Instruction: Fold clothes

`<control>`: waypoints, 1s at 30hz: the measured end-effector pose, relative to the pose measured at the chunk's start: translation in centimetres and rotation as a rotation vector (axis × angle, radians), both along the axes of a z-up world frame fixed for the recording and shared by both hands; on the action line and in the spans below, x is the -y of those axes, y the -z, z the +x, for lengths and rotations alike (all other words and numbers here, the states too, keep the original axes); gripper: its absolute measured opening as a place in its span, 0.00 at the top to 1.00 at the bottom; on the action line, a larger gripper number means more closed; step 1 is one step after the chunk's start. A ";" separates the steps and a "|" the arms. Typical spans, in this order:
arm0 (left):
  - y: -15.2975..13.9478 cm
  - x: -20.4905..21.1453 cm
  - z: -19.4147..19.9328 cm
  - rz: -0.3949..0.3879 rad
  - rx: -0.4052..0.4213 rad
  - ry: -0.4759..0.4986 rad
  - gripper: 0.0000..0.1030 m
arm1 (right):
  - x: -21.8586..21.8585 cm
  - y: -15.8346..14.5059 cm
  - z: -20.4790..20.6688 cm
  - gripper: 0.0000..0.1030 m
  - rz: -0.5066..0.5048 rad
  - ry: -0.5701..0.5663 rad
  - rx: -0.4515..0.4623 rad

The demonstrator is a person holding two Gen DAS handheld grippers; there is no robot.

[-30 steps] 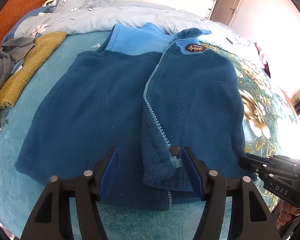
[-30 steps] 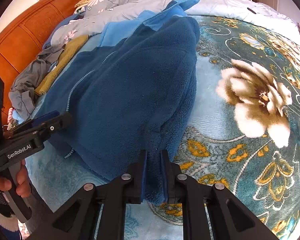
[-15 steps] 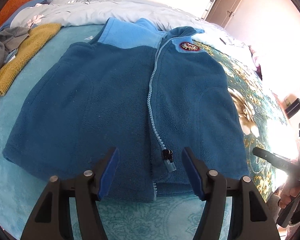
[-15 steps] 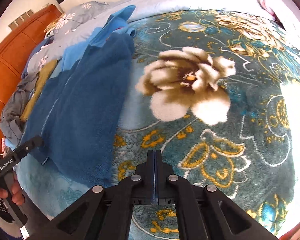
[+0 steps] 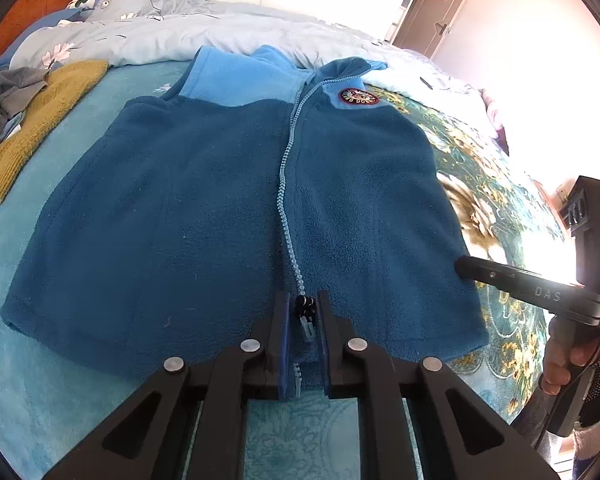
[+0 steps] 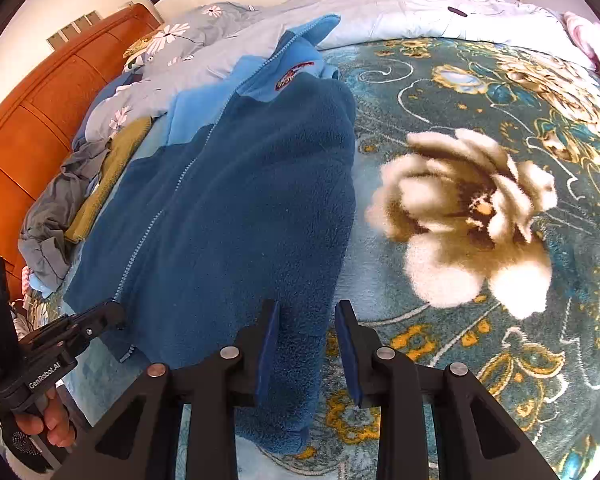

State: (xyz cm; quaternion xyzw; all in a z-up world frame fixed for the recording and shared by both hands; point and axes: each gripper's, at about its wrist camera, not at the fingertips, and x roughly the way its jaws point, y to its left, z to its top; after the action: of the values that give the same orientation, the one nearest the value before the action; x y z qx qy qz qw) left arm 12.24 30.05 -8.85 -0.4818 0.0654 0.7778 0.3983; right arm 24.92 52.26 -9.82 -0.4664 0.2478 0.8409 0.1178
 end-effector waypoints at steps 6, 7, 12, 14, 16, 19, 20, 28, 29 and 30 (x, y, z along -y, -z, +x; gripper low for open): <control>0.1 0.9 0.4 0.032 0.032 0.008 0.92 | -0.4 0.3 0.4 0.83 -0.024 -0.005 -0.002; 0.2 1.0 0.4 0.030 0.038 0.012 0.92 | -0.5 0.1 0.5 0.84 -0.022 -0.006 -0.004; 1.9 1.5 0.4 -0.018 0.052 -0.010 0.92 | -0.4 0.1 0.4 0.84 0.016 -0.026 0.025; 2.4 1.8 0.1 -0.009 0.078 -0.025 0.91 | -0.4 0.7 0.2 0.84 0.015 -0.027 0.044; 2.3 1.8 0.0 -0.005 0.081 -0.018 0.90 | -0.3 0.8 0.0 0.84 0.021 -0.036 0.053; 1.4 1.7 0.3 -0.007 0.068 0.014 0.88 | -0.4 0.2 -0.2 0.80 0.041 -0.044 0.050; 1.1 1.7 0.4 -0.007 0.064 0.026 0.85 | -0.6 -0.1 -0.2 0.75 0.051 -0.044 0.046; -3.1 -0.4 -1.5 -0.001 -0.090 0.111 0.50 | -3.8 -3.1 -1.9 0.65 0.132 -0.009 -0.018; -3.8 -1.4 -2.4 -0.005 -0.119 0.123 0.49 | -4.6 -3.6 -2.6 0.64 0.142 0.001 -0.029; -4.5 -2.6 -3.3 -0.007 -0.148 0.137 0.49 | -5.4 -4.0 -3.5 0.64 0.147 0.004 -0.043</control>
State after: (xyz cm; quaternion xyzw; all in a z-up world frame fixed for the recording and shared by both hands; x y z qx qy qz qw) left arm 8.91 32.67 -4.31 -0.4188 0.1303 0.7819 0.4430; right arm 21.45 57.64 -5.81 -0.4378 0.1889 0.8665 0.1480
